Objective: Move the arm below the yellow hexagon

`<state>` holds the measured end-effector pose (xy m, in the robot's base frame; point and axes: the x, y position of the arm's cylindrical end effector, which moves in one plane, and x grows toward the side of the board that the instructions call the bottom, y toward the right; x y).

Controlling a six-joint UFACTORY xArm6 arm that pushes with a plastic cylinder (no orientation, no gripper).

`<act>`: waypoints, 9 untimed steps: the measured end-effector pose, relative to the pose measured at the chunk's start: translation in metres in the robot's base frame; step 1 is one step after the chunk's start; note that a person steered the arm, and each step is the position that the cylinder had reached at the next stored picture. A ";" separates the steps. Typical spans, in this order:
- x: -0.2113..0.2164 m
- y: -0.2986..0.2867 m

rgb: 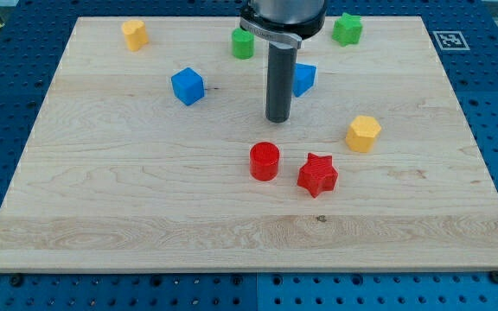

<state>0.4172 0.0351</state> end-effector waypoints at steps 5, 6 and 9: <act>0.021 0.034; 0.067 0.041; 0.068 0.048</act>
<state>0.4856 0.0827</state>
